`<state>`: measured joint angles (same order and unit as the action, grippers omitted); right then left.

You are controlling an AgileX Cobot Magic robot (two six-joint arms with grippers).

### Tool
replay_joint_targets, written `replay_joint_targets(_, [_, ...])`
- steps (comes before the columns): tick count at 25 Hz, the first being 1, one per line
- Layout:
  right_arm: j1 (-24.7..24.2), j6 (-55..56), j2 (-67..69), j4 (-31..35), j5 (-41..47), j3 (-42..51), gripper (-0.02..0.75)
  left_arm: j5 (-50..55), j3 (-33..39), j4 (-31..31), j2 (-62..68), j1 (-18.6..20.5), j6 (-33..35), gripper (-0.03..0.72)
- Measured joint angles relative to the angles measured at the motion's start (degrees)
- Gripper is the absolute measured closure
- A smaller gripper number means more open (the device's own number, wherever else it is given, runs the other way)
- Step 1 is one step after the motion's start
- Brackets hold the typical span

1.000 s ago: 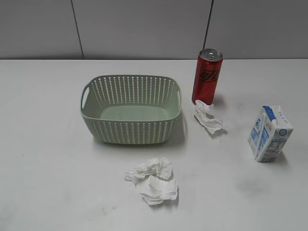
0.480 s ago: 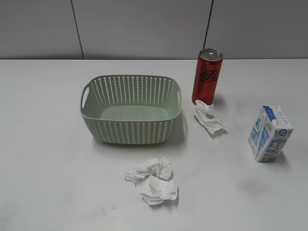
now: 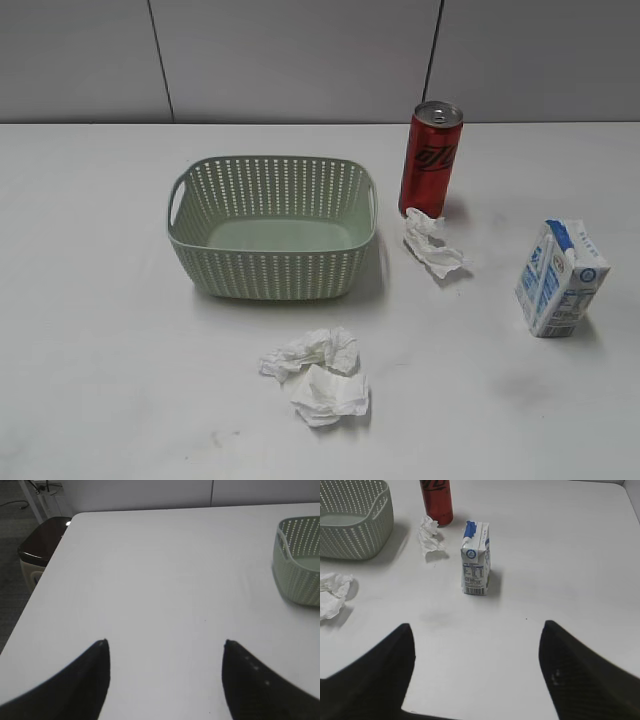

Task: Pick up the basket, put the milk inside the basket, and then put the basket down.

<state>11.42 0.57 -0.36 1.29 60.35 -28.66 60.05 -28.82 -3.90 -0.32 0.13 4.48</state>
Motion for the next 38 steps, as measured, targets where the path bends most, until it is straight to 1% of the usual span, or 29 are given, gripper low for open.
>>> replay_joint_targets(5, [0.0,0.0,0.0,0.0,0.0,0.0,0.153,-3.0,-1.2,-0.6,0.5,0.0,0.0,0.156])
replay_joint_targets(8, [0.0,0.0,0.0,0.0,0.0,0.0,0.153,-6.7,-1.5,-1.7,3.7,0.0,0.0,0.156])
replay_joint_targets(12, [0.0,0.0,0.0,0.0,0.0,0.0,0.153,-12.2,-1.9,-5.3,12.4,0.0,0.0,0.156])
replay_joint_targets(16, [0.0,0.0,0.0,0.0,0.0,0.0,0.153,-17.0,-4.4,-8.0,23.3,0.0,0.0,0.156])
replay_joint_targets(21, [0.0,0.0,0.0,0.0,0.0,0.0,0.153,-19.0,-10.2,-8.3,36.9,0.0,0.0,0.156])
replay_joint_targets(30, [0.0,0.0,0.0,0.0,0.0,0.0,0.153,-18.2,-23.8,-9.6,57.8,-0.1,0.0,0.156])
replay_joint_targets(33, [0.0,0.1,0.0,0.0,0.0,0.0,0.153,-15.9,-27.5,-9.8,64.0,-1.4,0.0,0.156])
replay_joint_targets(38, [0.0,0.4,0.0,0.0,0.0,0.0,0.153,-11.1,-32.8,-9.9,73.9,-5.8,0.0,0.156])
